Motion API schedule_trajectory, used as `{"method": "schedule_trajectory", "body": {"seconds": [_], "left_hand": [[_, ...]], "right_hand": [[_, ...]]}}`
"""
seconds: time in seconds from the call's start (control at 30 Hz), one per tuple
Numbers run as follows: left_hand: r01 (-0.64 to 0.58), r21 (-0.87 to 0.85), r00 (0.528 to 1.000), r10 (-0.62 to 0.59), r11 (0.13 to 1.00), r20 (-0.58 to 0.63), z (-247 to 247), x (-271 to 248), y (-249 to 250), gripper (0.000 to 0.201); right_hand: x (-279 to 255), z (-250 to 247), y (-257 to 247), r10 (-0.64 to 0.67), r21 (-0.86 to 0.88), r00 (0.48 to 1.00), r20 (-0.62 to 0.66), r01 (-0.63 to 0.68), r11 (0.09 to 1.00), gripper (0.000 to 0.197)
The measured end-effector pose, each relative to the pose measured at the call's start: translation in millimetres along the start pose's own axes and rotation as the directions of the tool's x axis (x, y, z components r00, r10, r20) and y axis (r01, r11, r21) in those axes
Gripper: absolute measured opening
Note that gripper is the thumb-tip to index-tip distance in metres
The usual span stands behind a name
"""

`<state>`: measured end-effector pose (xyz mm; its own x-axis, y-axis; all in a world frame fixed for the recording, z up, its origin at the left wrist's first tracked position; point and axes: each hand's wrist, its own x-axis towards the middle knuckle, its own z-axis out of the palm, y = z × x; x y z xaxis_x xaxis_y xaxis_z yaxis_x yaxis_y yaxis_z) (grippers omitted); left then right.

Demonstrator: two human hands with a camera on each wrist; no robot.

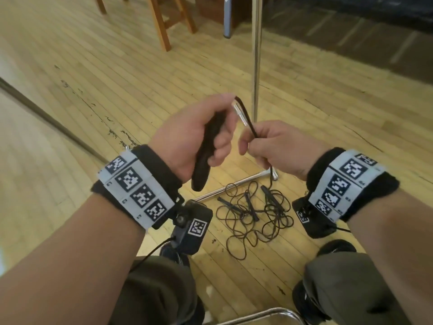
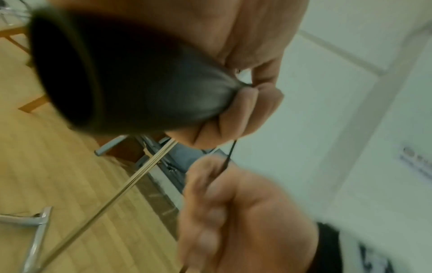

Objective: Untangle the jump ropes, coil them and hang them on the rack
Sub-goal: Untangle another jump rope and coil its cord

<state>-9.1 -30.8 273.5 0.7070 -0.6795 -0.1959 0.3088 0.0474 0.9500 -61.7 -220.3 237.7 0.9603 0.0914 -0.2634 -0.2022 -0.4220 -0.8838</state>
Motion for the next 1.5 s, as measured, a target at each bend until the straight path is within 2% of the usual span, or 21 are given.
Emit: {"method": "schedule_trajectory", "body": {"seconds": [0.13,0.2,0.27,0.33,0.4,0.47,0.53,0.6,0.73,0.8,0.87,0.93,1.0,1.1,1.17,1.2,1.27,1.3,1.37,1.43,1.5], "left_hand": [[-0.175,-0.377,0.972,0.097,0.909,-0.216,-26.3,-12.7,30.3,0.013],[-0.264,-0.541,0.941,0.091,0.799,-0.325,-37.2,-18.4,37.5,0.014],[-0.313,-0.554,0.918,0.097,0.772,-0.383,-44.1,-18.9,37.6,0.019],[-0.263,-0.355,0.902,0.099,0.897,-0.420,-44.5,-12.8,30.7,0.027],[-0.124,0.028,0.891,0.124,0.992,-0.437,-38.4,-2.7,15.1,0.028],[0.043,0.321,0.945,0.066,0.946,-0.321,-28.9,7.4,-3.4,0.028],[0.121,0.476,0.991,-0.077,0.871,-0.110,-20.1,13.7,-17.6,0.025],[0.090,0.549,0.994,-0.106,0.831,-0.002,-17.3,17.0,-22.8,0.021],[0.135,0.623,0.990,-0.123,0.770,-0.062,-23.9,20.9,-19.8,0.042],[0.153,0.648,0.988,-0.140,0.746,-0.071,-26.3,19.3,-19.9,0.038],[0.126,0.620,0.992,-0.109,0.774,-0.066,-26.9,18.2,-16.4,0.033],[0.092,0.522,0.989,-0.018,0.848,-0.144,-34.2,17.6,-7.4,0.029],[0.035,0.341,0.929,0.095,0.940,-0.357,-54.2,15.3,5.7,0.021],[-0.104,0.051,0.741,0.112,0.993,-0.663,-96.6,4.3,22.4,0.028],[-0.027,0.054,0.629,0.059,0.998,-0.775,-115.6,-1.1,21.8,0.029],[0.085,0.153,0.611,0.070,0.985,-0.788,-118.6,-1.2,17.5,0.025],[0.295,0.416,0.666,0.127,0.860,-0.735,-110.0,0.2,5.9,0.017],[0.336,0.526,0.711,0.156,0.782,-0.685,-100.1,1.7,0.9,0.018],[0.325,0.651,0.805,0.160,0.685,-0.571,-76.4,5.8,-5.8,0.022],[0.258,0.683,0.883,0.121,0.683,-0.454,-52.1,9.1,-8.7,0.023],[0.181,0.688,0.926,0.114,0.703,-0.360,-34.9,11.7,-10.4,0.024]], "right_hand": [[12.5,16.9,33.0,0.167,-0.192,0.980,0.104,-0.145,0.971,0.028],[14.8,23.1,52.1,0.240,-0.327,0.962,0.132,-0.186,0.926,0.029],[14.6,29.2,66.0,0.333,-0.421,0.929,0.159,-0.241,0.874,0.028],[15.7,34.0,66.8,0.359,-0.535,0.919,0.162,-0.224,0.815,0.028],[19.5,34.8,51.9,0.276,-0.591,0.948,0.156,-0.134,0.795,0.027],[22.0,32.0,27.0,0.161,-0.561,0.976,0.144,-0.053,0.826,0.020],[20.1,26.8,1.8,0.040,-0.491,0.994,0.104,0.017,0.871,0.017],[12.9,18.3,-14.8,-0.031,-0.404,0.998,0.059,0.052,0.913,0.013],[3.0,-6.3,-18.1,-0.062,-0.334,0.998,-0.005,0.057,0.941,0.018],[2.4,-15.1,-14.4,-0.061,-0.287,0.998,-0.018,0.053,0.956,0.018],[4.0,-18.9,-8.1,-0.061,-0.225,0.998,0.019,0.064,0.972,0.021],[6.8,-22.8,4.6,-0.034,-0.167,0.999,0.032,0.039,0.985,0.024],[8.9,-32.4,24.9,0.039,-0.218,0.999,0.014,-0.035,0.975,0.027],[7.1,-51.2,63.7,0.227,-0.396,0.974,-0.021,-0.216,0.892,0.039],[5.4,-56.9,82.5,0.337,-0.440,0.940,-0.045,-0.321,0.838,0.044],[5.6,-56.8,86.9,0.370,-0.476,0.928,-0.053,-0.349,0.807,0.043],[9.1,-50.4,82.1,0.381,-0.548,0.923,-0.060,-0.349,0.760,0.039],[12.4,-45.0,74.3,0.358,-0.566,0.932,-0.052,-0.323,0.759,0.038],[19.6,-32.5,52.1,0.286,-0.564,0.958,-0.020,-0.247,0.788,0.037],[24.4,-20.1,30.4,0.202,-0.537,0.979,-0.001,-0.171,0.826,0.036],[26.2,-9.9,14.4,0.126,-0.501,0.992,0.010,-0.104,0.859,0.038]]}}
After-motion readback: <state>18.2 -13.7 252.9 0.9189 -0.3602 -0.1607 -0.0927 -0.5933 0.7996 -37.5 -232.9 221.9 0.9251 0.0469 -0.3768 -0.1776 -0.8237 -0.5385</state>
